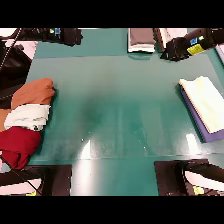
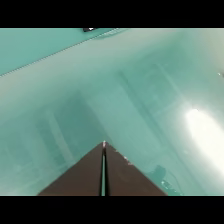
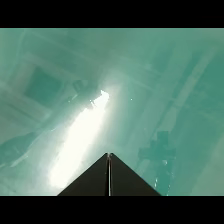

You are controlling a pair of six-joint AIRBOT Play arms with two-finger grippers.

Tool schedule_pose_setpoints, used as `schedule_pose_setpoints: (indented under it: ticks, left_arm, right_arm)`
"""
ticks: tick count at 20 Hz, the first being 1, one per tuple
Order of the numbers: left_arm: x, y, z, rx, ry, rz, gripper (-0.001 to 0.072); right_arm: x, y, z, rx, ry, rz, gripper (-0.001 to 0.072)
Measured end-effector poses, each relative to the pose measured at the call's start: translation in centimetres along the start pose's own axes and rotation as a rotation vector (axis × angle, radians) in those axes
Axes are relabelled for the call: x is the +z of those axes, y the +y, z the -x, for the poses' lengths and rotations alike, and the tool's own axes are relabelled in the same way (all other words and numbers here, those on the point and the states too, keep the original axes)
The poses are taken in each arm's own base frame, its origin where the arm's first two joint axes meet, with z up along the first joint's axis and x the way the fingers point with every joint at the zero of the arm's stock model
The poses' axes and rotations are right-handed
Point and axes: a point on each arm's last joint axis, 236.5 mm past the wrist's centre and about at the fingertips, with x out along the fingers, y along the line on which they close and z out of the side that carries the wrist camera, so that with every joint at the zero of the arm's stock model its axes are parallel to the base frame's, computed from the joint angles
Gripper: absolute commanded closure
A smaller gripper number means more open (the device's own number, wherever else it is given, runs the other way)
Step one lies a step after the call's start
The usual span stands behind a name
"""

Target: Fold the shirts.

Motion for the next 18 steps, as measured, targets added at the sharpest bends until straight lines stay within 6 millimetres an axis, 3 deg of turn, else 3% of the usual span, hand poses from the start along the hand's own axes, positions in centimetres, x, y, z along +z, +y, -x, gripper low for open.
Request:
schedule_pose_setpoints:
  ticks: [18]
  left_arm:
    - [0.40, 0.12, 0.00, 0.005, -0.017, 0.024, 0.0678]
  right_arm:
    - [-0.03, 0.02, 0.00, 0.001, 0.001, 0.000, 0.0693]
